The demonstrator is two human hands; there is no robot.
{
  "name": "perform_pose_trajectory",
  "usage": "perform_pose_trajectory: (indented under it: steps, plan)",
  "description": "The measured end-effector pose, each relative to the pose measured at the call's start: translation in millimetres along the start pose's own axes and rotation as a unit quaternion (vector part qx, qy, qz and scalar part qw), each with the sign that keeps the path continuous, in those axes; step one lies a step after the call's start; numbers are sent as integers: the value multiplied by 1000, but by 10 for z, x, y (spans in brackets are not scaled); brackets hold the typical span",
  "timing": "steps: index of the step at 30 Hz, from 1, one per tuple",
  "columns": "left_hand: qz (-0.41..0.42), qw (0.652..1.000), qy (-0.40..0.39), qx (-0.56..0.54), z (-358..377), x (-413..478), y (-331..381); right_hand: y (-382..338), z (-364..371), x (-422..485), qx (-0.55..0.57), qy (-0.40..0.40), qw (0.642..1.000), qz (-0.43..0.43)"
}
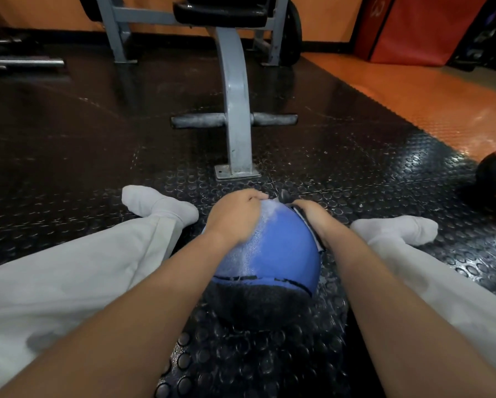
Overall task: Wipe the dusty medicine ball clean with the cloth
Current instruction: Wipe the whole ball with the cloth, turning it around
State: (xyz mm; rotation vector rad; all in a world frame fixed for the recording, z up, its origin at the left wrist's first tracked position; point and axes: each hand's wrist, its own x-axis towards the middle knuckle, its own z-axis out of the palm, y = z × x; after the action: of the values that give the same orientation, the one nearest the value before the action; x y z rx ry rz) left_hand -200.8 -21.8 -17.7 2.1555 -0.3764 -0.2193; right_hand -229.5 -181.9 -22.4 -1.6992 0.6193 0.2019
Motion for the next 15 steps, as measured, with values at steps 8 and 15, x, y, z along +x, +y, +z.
perform_pose_trajectory:
  steps: [8,15]
  plan:
    - [32,989,-139,-24,27,139,131,356,-90,-139,79,91,991,62]
    - [42,994,-83,50,103,88,163,169,302,-463,-212,198,953,-81]
